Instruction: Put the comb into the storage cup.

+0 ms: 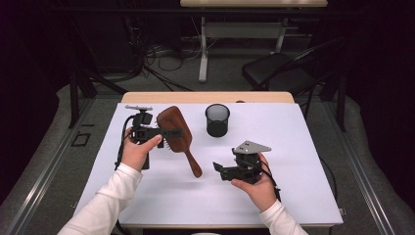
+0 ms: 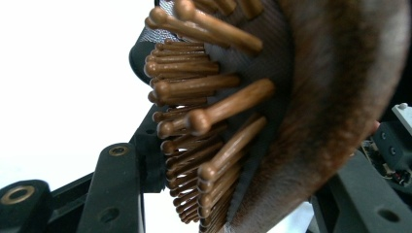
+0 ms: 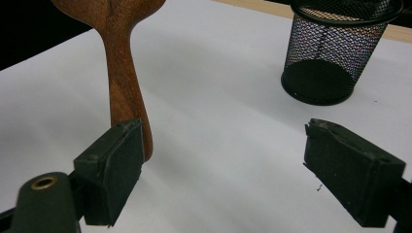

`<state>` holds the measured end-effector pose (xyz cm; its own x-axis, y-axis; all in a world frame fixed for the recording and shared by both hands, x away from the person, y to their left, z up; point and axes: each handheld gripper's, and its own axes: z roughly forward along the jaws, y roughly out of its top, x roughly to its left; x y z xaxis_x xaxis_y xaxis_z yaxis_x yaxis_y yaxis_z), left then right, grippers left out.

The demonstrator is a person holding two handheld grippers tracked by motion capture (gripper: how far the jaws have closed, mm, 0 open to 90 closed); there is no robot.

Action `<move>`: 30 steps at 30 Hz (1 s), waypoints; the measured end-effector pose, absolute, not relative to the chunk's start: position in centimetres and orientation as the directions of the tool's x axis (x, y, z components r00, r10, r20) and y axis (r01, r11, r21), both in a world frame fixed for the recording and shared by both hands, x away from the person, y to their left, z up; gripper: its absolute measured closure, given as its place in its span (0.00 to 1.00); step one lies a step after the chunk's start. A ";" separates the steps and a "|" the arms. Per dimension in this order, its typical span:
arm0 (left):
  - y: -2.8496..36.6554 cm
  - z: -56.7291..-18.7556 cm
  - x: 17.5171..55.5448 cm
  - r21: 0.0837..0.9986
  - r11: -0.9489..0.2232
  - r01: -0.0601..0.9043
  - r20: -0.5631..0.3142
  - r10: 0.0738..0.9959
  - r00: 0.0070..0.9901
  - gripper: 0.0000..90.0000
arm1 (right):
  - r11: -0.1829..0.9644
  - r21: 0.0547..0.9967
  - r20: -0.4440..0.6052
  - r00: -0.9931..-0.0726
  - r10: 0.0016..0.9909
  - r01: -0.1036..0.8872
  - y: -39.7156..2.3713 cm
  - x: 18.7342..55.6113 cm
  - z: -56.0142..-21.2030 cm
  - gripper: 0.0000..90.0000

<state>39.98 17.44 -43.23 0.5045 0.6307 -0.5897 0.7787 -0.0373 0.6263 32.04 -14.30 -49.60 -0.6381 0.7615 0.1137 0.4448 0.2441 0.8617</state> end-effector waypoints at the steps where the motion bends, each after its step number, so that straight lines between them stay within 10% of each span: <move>1: 17.3 -43.0 40.0 0.633 -0.055 0.772 -0.575 0.635 0.516 0.53 | 0.242 0.862 0.116 -0.638 0.762 0.446 -14.3 32.1 -49.6 0.16; 30: 16.4 -40.6 41.2 0.714 -0.098 0.694 -0.440 0.708 0.552 0.53 | 0.229 0.861 0.128 -0.629 0.767 0.455 -14.7 32.2 -49.5 0.16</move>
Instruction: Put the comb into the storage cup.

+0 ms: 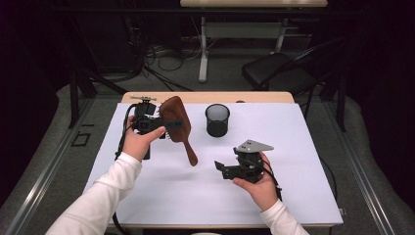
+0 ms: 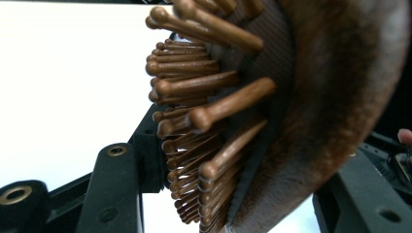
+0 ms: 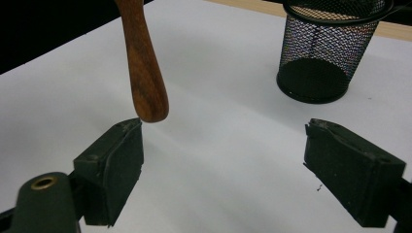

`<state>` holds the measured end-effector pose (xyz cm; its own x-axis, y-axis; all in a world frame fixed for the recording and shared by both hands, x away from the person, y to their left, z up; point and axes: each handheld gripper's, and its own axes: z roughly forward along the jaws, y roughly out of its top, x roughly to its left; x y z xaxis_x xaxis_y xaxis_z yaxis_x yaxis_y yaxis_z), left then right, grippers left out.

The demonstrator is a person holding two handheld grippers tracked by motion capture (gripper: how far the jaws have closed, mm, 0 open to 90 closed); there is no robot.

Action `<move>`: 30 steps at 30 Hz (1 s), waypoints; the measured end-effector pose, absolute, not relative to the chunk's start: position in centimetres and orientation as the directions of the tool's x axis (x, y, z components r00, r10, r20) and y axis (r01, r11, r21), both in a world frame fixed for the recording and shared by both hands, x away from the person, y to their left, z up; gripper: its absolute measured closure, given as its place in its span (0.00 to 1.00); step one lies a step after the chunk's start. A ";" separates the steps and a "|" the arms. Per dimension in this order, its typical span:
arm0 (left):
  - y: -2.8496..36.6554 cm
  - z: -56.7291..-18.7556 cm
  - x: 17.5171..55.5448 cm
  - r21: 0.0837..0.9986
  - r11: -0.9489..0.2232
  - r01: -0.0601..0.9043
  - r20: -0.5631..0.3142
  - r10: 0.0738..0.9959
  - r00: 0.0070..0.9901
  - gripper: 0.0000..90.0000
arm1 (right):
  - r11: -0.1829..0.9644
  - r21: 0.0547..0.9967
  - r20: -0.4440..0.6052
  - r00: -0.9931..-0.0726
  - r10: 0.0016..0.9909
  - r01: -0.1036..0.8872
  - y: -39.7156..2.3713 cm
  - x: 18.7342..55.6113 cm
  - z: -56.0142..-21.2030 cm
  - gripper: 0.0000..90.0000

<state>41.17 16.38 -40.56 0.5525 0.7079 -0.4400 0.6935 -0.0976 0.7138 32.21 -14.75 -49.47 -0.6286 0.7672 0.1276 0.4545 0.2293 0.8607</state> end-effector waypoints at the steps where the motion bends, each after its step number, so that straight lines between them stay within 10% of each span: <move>1: 16.4 -40.4 41.3 0.716 -0.101 0.691 -0.437 0.707 0.556 0.53 | 0.230 0.861 0.126 -0.629 0.767 0.454 -14.8 32.2 -49.5 0.16; 30: 14.2 -37.5 44.8 0.706 -0.165 0.689 -0.349 0.765 0.541 0.53 | 0.205 0.859 0.146 -0.608 0.780 0.470 -15.4 32.2 -49.2 0.16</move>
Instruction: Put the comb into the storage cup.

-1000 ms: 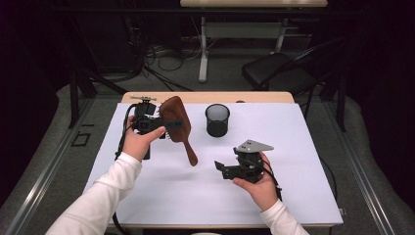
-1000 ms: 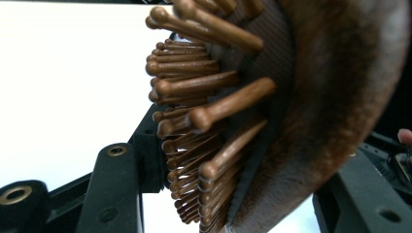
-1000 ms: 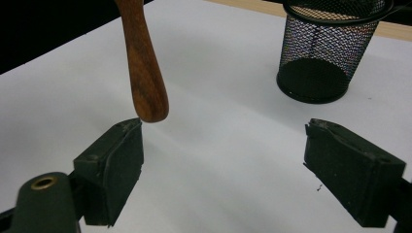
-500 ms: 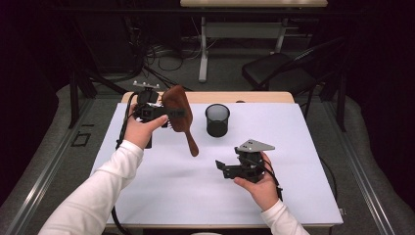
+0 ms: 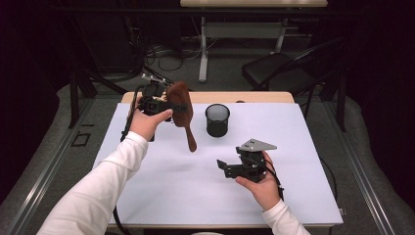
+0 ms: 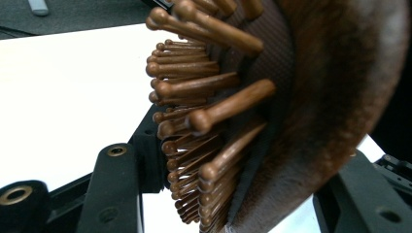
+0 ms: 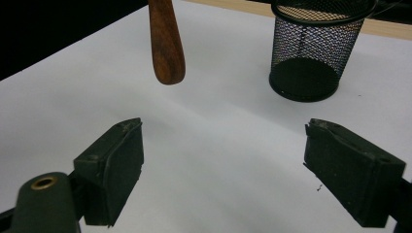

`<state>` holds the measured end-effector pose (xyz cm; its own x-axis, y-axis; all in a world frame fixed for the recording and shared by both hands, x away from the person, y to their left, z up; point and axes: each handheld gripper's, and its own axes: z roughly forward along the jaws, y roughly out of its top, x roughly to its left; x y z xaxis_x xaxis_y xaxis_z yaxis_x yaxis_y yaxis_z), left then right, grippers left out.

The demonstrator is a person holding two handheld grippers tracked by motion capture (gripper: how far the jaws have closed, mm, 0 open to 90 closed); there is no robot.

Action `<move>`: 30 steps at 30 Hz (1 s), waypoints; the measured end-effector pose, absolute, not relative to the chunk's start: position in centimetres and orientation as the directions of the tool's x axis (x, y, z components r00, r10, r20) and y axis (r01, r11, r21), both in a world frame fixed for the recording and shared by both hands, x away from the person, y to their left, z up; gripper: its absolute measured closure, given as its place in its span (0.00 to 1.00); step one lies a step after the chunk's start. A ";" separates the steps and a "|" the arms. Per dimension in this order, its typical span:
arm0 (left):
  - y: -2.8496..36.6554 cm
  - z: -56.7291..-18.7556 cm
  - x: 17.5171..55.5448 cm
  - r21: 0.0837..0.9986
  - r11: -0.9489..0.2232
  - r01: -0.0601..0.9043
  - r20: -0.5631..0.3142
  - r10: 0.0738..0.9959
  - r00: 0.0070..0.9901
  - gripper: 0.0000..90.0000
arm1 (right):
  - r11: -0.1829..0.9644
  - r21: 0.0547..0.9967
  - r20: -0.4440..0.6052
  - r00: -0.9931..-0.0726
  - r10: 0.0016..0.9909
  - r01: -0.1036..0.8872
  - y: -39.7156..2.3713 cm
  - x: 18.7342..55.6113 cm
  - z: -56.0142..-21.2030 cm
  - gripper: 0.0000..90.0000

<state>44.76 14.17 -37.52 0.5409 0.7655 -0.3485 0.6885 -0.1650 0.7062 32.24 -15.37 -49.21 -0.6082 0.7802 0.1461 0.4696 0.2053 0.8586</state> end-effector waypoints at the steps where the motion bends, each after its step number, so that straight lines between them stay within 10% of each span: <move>1: 14.1 -37.5 44.9 0.708 -0.169 0.686 -0.343 0.767 0.543 0.53 | 0.202 0.860 0.147 -0.606 0.782 0.469 -15.5 32.2 -49.2 0.15; 30: 12.2 -34.9 47.0 0.770 -0.108 0.629 -0.304 0.805 0.510 0.53 | 0.163 0.856 0.169 -0.565 0.808 0.490 -16.4 32.7 -48.9 0.00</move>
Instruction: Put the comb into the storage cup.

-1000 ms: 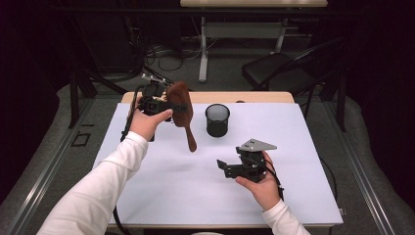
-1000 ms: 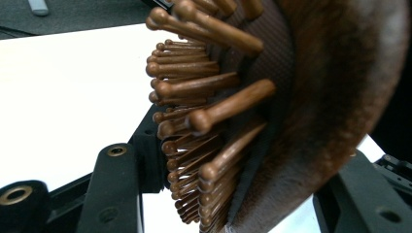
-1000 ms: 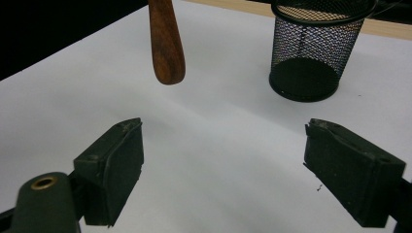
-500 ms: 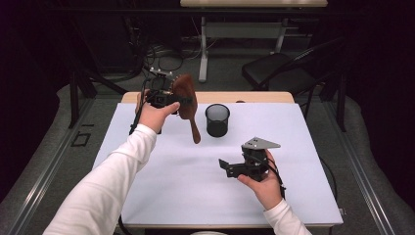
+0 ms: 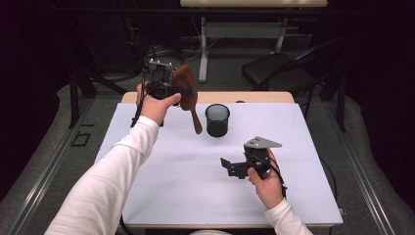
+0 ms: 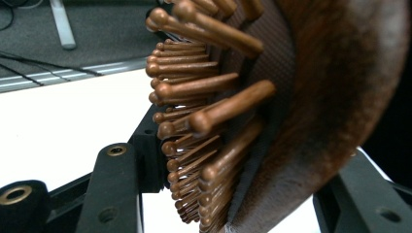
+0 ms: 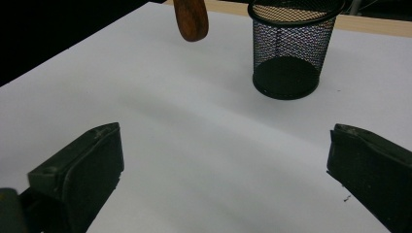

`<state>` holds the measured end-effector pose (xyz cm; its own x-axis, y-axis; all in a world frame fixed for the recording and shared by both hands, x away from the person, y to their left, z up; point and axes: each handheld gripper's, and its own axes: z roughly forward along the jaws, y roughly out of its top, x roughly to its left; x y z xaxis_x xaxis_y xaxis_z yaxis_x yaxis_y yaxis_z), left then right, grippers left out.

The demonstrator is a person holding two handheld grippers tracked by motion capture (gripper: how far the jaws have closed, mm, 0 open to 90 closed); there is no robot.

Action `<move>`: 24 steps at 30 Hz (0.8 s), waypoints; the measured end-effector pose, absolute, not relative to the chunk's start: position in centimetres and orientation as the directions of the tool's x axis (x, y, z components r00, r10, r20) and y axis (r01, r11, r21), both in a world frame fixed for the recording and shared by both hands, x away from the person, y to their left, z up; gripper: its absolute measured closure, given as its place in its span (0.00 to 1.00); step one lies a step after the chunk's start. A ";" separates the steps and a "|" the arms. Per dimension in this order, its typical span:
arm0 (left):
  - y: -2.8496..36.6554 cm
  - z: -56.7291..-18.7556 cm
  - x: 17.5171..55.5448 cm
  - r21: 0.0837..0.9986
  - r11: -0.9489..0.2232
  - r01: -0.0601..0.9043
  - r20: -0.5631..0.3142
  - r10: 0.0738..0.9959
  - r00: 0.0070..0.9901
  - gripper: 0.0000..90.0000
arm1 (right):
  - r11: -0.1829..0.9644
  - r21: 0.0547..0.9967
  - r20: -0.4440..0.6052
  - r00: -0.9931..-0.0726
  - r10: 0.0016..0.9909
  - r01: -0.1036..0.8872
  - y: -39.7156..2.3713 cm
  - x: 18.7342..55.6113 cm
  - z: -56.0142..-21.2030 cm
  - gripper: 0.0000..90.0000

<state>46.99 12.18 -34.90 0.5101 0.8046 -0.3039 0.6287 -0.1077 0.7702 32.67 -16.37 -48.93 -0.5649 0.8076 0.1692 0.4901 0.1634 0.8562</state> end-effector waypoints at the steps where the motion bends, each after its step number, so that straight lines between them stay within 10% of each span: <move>1: 12.2 -34.9 47.0 0.775 -0.099 0.624 -0.307 0.804 0.509 0.53 | 0.162 0.856 0.171 -0.564 0.808 0.491 -16.4 32.7 -48.9 0.00; 24: 12.6 -34.8 48.6 0.816 -0.014 0.577 -0.309 0.834 0.457 0.53 | 0.164 0.855 0.166 -0.560 0.812 0.492 -16.4 32.8 -49.0 0.00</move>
<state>48.56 12.62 -34.75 0.4569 0.8342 -0.3087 0.5774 -0.0142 0.8164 32.77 -16.41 -48.99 -0.5599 0.8117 0.1661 0.4915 0.1641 0.8553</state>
